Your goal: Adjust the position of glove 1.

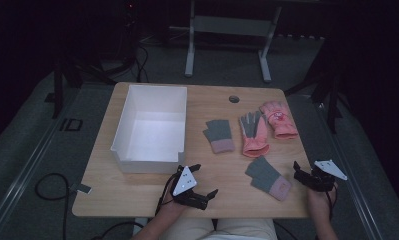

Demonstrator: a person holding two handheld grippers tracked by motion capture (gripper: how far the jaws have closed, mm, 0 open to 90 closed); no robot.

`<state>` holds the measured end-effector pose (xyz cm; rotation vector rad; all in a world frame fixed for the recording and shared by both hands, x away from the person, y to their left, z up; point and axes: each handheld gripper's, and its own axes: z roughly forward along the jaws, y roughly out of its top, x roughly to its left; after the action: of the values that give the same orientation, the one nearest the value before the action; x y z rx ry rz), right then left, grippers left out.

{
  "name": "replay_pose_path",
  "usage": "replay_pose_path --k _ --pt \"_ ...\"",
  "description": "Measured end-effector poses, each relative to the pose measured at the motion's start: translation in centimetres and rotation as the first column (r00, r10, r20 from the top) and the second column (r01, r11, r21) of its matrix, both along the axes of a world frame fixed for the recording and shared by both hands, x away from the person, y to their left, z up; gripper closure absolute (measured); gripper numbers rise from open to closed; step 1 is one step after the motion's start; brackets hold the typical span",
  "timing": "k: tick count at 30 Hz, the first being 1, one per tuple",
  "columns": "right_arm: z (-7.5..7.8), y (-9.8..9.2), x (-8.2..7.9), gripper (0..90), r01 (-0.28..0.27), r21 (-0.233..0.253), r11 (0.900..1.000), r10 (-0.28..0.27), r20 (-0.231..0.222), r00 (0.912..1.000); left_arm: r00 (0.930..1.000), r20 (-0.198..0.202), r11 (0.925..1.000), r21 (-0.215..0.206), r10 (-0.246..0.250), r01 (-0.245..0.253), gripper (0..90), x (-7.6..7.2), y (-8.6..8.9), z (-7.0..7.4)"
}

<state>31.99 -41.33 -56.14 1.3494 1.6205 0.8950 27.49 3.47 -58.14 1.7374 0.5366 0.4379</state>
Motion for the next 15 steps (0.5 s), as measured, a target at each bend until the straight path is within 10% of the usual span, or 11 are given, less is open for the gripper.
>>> replay_pose_path --k 15 --pt "0.04 -0.25 0.16 14.2 0.005 0.018 1.000 -0.004 -0.007 1.0000 0.9999 -0.011 1.0000 -0.009 0.002 -0.002 0.0 0.12 0.08 0.01"
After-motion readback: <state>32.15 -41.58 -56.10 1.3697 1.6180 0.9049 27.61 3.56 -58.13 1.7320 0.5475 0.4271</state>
